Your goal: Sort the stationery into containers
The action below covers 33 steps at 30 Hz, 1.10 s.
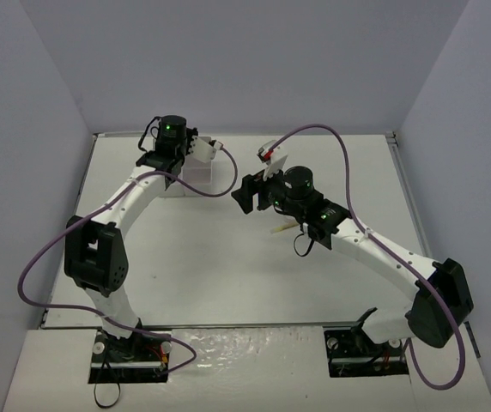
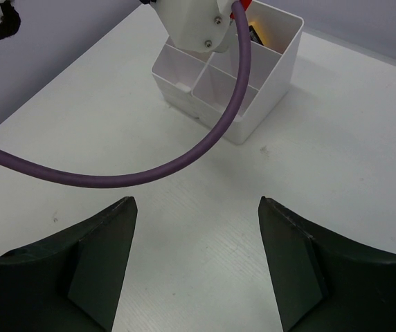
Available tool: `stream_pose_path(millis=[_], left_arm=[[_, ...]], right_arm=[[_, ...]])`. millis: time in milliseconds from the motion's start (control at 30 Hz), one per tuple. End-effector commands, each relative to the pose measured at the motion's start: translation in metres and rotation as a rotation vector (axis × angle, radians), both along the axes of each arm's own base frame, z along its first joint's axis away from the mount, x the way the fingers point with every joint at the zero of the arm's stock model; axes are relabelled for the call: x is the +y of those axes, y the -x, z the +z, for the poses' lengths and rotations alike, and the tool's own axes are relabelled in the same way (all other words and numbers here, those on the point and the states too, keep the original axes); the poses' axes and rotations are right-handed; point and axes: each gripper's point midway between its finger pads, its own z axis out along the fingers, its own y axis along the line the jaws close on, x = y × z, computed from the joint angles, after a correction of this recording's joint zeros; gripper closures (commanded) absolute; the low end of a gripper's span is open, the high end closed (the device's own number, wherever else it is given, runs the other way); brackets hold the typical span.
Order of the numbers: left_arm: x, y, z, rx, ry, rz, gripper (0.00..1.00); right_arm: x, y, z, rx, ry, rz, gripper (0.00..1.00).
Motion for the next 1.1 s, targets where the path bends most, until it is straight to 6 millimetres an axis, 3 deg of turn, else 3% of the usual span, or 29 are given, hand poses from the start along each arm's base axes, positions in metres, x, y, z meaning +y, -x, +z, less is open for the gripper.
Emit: stream_pose_path(millis=[0, 200, 500, 833, 1067], left_arm=[[-0.008, -0.009, 0.050, -0.144, 0.037, -0.016, 1.00], [-0.029, -0.008, 0.026, -0.087, 0.035, -0.054, 1.00], [-0.042, -0.024, -0.012, -0.068, -0.005, -0.050, 1.00], [-0.043, -0.045, -0.024, -0.142, -0.036, -0.003, 1.00], [-0.044, -0.048, -0.035, -0.152, -0.066, -0.003, 1.00]], right_arm=[[-0.018, -0.001, 0.044, -0.103, -0.065, -0.046, 0.32], [-0.026, 0.002, 0.049, -0.112, -0.075, -0.069, 0.32], [-0.035, 0.006, 0.054, -0.111, -0.075, -0.090, 0.32], [-0.043, 0.011, 0.055, -0.105, -0.083, -0.108, 0.31], [-0.046, 0.012, 0.056, -0.104, -0.080, -0.115, 0.31]])
